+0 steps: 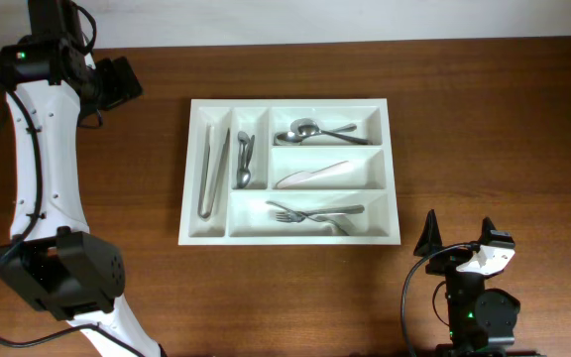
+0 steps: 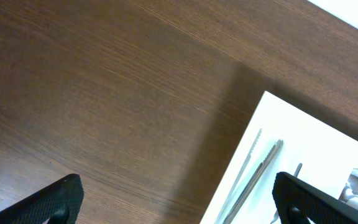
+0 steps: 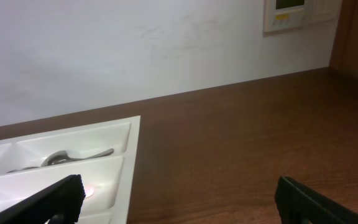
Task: Pack container
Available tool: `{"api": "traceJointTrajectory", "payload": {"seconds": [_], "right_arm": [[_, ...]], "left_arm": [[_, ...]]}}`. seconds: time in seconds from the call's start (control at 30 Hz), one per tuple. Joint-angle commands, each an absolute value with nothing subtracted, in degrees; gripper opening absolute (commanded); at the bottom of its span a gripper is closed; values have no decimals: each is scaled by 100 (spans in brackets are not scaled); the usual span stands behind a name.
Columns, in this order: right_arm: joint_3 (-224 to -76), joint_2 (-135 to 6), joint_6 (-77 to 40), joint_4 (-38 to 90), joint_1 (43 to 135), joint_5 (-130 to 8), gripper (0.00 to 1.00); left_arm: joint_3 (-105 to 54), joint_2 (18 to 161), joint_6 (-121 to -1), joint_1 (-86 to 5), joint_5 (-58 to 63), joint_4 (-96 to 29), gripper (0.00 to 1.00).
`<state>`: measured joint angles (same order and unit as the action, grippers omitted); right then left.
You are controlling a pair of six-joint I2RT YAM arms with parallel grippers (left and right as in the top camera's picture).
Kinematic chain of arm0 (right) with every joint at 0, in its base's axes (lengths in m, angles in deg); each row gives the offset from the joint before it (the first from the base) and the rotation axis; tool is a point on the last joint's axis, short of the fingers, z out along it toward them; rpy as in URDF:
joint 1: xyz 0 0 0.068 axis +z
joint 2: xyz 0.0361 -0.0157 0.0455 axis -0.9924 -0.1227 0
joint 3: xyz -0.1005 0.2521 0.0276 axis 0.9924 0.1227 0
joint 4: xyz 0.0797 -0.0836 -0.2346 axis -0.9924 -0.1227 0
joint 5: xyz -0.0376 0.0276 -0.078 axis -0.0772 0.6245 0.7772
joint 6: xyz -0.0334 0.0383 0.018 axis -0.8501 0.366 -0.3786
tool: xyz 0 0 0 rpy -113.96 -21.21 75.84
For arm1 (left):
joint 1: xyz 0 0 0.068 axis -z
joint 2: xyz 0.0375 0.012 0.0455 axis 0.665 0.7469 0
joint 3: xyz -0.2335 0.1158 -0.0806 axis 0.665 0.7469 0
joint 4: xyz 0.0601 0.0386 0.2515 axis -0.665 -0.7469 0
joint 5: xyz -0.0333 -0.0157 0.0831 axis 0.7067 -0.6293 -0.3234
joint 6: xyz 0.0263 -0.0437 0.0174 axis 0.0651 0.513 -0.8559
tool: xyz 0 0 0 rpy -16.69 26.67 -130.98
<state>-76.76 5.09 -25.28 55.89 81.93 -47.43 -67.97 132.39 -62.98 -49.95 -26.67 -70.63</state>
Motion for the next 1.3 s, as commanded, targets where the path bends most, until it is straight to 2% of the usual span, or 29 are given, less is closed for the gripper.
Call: {"api": "traceJointTrajectory", "payload": {"seconds": [0.0,0.53,0.7,1.0,1.27], "right_arm": [[-7650,574,-2502,5589,8220,-4629,99],[-7650,568,-2500,5482,8220,-4631,99],[-7650,568,-2502,5482,8220,-4631,99],[-7650,568,-2502,5482,8220,-4631,99],[-7650,568,-2502,5482,8220,-4631,99]], "left_arm": [[-6876,13230,-6242,-5000,-2632,-7072,99],[-6873,12994,-6242,-4954,-2650,-7074,99],[-6873,11722,-6242,-4624,-2648,-7072,99],[-6873,8832,-6244,-3459,-2654,-7070,99],[-6148,6644,-6331,-3345,-2967,-7236,99]]}}
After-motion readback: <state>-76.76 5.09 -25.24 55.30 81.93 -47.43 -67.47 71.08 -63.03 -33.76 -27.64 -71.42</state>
